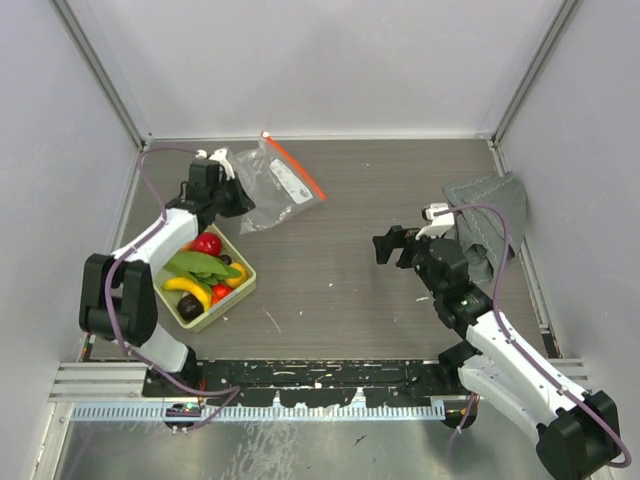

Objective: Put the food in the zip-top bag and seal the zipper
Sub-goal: Pick up the zipper food storage bag at the corner of the board, then open the zipper of the food storage bag at the center of the board.

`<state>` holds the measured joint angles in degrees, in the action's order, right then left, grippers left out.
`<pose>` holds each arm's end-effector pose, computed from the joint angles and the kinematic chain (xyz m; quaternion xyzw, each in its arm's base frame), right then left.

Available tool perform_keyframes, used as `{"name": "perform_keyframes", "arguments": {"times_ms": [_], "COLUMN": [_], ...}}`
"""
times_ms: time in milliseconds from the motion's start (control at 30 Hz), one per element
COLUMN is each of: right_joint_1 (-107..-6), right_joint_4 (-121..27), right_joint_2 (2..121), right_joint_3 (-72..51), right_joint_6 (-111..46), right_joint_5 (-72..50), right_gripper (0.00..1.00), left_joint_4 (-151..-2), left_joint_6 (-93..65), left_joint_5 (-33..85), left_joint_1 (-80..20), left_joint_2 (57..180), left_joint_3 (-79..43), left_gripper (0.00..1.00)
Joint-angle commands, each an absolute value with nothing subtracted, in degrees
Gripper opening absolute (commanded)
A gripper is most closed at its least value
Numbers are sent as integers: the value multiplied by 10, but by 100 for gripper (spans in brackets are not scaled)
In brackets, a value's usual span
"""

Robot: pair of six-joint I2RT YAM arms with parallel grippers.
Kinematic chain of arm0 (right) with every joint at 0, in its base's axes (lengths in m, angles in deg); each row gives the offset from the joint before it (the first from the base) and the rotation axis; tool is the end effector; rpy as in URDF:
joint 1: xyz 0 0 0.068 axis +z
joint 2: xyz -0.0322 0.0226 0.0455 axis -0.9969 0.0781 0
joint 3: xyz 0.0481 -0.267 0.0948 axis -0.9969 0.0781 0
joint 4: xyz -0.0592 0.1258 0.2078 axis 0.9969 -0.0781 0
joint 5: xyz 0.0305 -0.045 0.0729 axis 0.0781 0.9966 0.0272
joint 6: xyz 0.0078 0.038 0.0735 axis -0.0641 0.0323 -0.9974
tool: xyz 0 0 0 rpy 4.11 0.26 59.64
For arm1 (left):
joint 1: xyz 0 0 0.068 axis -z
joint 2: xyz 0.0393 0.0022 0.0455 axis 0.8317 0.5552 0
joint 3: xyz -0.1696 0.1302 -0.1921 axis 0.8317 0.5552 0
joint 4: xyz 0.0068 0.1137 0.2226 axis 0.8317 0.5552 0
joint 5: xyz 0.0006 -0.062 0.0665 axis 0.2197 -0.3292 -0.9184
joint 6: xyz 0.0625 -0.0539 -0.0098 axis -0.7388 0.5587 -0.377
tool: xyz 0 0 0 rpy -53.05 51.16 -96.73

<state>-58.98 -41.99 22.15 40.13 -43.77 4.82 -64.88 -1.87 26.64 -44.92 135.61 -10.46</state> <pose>0.1794 0.0774 0.2579 -0.0123 0.7801 0.1807 0.5988 0.3713 -0.0861 0.2509 -0.0592 0.8908 -0.1995 0.4040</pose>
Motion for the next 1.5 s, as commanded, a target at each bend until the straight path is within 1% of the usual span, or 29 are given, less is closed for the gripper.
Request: {"name": "perform_keyframes", "arguments": {"times_ms": [0, 233, 333, 567, 900, 1000, 1200, 1467], "right_joint_1": [-589, -590, -595, -634, -742, -748, -747, -747], "right_joint_4": [-398, -347, -343, -334, -295, -274, -261, -206], "right_joint_2": [244, 299, 321, 337, 363, 371, 374, 397], "right_joint_3": [366, 352, 336, 313, 299, 299, 300, 325], "right_joint_6": [-437, -463, -463, -475, -530, -550, -565, -592], "right_joint_5": [5, -46, -70, -124, -285, -325, -355, -420], "right_gripper": [100, 98, 97, 97, 91, 89, 86, 82], "left_joint_4": [-754, -843, -861, -880, -914, -918, -947, -958], "left_joint_6": [-11, -10, -28, -96, -147, -166, -169, -171], "left_joint_5": [370, 482, 511, 525, 554, 560, 585, 600], "left_joint_1": [-439, -434, -425, -391, -349, -340, -327, -315], "left_joint_2": [1279, 1207, 1188, 1142, 1088, 1079, 1071, 1062], "left_joint_3": [-49, 47, 74, 114, 151, 158, 173, 178], "left_gripper": [0, 0, 0, 0, 0, 0, 0, 0]}}
